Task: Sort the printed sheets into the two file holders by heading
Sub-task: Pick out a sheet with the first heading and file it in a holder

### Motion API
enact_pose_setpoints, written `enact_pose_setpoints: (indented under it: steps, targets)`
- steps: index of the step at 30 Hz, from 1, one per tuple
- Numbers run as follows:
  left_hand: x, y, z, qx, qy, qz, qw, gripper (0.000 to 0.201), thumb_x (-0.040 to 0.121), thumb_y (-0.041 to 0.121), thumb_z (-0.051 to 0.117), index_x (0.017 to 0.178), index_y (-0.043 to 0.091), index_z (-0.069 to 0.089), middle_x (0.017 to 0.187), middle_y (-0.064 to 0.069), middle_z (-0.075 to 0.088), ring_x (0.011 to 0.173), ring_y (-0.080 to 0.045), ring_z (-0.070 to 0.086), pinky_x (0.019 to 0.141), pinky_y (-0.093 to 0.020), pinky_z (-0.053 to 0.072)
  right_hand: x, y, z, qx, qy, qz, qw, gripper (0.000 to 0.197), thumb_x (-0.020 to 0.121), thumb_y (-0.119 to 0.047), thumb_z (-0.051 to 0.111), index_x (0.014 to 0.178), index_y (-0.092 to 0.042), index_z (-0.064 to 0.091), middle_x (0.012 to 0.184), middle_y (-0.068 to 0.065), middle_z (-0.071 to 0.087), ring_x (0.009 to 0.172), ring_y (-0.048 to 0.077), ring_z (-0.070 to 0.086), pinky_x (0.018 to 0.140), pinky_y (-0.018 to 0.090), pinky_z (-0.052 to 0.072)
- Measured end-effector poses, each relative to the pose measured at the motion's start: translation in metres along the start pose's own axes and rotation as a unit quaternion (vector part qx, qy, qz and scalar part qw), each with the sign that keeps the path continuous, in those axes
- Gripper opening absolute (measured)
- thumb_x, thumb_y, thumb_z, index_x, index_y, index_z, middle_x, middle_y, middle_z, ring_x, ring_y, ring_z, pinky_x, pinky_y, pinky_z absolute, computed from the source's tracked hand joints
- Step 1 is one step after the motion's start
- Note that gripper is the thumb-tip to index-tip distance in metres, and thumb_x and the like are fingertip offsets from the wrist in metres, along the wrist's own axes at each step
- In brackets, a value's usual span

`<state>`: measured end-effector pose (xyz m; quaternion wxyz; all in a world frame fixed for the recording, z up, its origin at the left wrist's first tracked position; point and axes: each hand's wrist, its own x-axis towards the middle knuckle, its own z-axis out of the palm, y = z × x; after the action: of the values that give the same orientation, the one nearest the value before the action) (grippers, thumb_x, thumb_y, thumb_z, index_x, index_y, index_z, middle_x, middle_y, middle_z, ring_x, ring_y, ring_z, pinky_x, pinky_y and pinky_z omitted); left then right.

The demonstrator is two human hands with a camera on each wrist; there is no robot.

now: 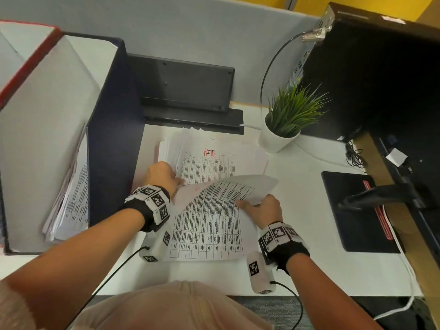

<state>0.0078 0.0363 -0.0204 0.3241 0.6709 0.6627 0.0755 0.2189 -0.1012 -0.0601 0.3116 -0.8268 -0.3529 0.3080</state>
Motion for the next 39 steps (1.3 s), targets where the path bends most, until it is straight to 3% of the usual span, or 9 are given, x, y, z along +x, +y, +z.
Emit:
enact_pose_setpoints:
  steps: [4,10,16,19,24,27,31,34,39]
  targets:
    - [-0.005,-0.004,0.001,-0.002,0.024,0.024,0.999,0.038,0.085,0.023,0.066,0.053,0.011,0.050,0.066,-0.012,0.056,0.057,-0.024,0.051,0.057,-0.029,0.043,0.003,0.001,-0.001,0.010,0.021,0.002,1.000,0.050,0.066,-0.035,0.082,0.102,-0.004,0.066,0.100,0.009,0.071,0.088,0.022,0.067,0.076,0.033,0.057]
    - [-0.020,-0.008,0.004,0.021,0.145,0.179,0.973,0.023,0.091,0.009,0.055,0.110,0.005,0.067,0.099,-0.017,0.058,0.090,-0.032,0.056,0.073,-0.043,0.052,0.009,0.002,-0.005,0.004,0.033,-0.004,0.999,0.043,0.065,-0.031,0.083,0.096,-0.004,0.070,0.098,0.011,0.072,0.086,0.023,0.068,0.070,0.026,0.053]
    - [-0.010,-0.003,0.003,-0.067,0.084,0.099,0.989,0.018,0.080,0.019,0.073,0.090,0.005,0.067,0.084,-0.010,0.066,0.074,-0.025,0.062,0.070,-0.033,0.054,0.014,0.007,-0.002,-0.019,0.026,-0.016,0.999,0.033,0.064,-0.029,0.084,0.089,-0.011,0.072,0.085,0.000,0.071,0.076,0.015,0.064,0.057,0.014,0.046]
    - [-0.007,-0.004,0.002,-0.077,0.059,0.048,0.994,0.022,0.081,0.019,0.072,0.065,0.010,0.059,0.066,-0.008,0.061,0.061,-0.023,0.057,0.060,-0.031,0.051,0.013,0.005,-0.001,-0.037,0.018,-0.041,0.998,0.029,0.066,-0.027,0.081,0.059,-0.028,0.053,0.060,-0.015,0.056,0.056,0.004,0.053,0.042,0.006,0.034]
    - [-0.019,-0.004,0.003,-0.075,0.143,0.248,0.955,0.016,0.087,-0.002,0.056,0.088,0.006,0.070,0.090,-0.007,0.065,0.089,-0.020,0.053,0.079,-0.026,0.042,0.016,0.007,-0.004,-0.017,0.014,-0.026,0.999,0.036,0.065,-0.025,0.082,0.061,-0.014,0.048,0.053,-0.006,0.046,0.052,0.011,0.043,0.043,0.011,0.033]
    - [-0.030,0.005,0.001,-0.316,0.051,0.188,0.929,0.028,0.085,-0.015,0.041,0.076,0.002,0.061,0.090,-0.006,0.063,0.090,-0.016,0.056,0.075,-0.017,0.046,0.015,0.003,-0.009,0.032,0.058,-0.026,0.997,0.044,0.059,-0.022,0.087,0.091,-0.008,0.061,0.081,-0.001,0.066,0.072,0.013,0.059,0.060,0.003,0.042]
    - [-0.037,0.016,-0.009,-0.463,-0.020,0.100,0.880,0.035,0.082,-0.016,0.037,0.059,0.007,0.048,0.077,-0.013,0.059,0.087,-0.028,0.057,0.084,-0.032,0.050,0.010,-0.010,-0.015,0.188,0.055,-0.027,0.980,0.080,0.057,-0.005,0.087,0.127,-0.010,0.050,0.108,0.004,0.063,0.098,0.016,0.059,0.086,0.029,0.048]
    - [-0.033,0.020,-0.015,-0.491,-0.046,0.034,0.869,0.029,0.078,-0.010,0.035,0.057,0.006,0.047,0.074,-0.014,0.059,0.081,-0.027,0.058,0.080,-0.035,0.048,0.011,-0.010,-0.015,0.159,0.029,-0.025,0.986,0.048,0.062,-0.007,0.085,0.105,-0.001,0.066,0.094,0.008,0.067,0.083,0.017,0.062,0.072,0.025,0.048]
    - [0.002,0.013,-0.015,-0.276,-0.004,-0.044,0.960,0.023,0.088,0.020,0.053,0.076,0.003,0.062,0.076,-0.008,0.059,0.071,-0.021,0.055,0.064,-0.026,0.041,0.013,0.004,-0.003,0.066,0.024,-0.033,0.997,0.026,0.072,-0.005,0.075,0.059,-0.021,0.058,0.075,0.002,0.060,0.062,0.007,0.050,0.049,0.001,0.036]
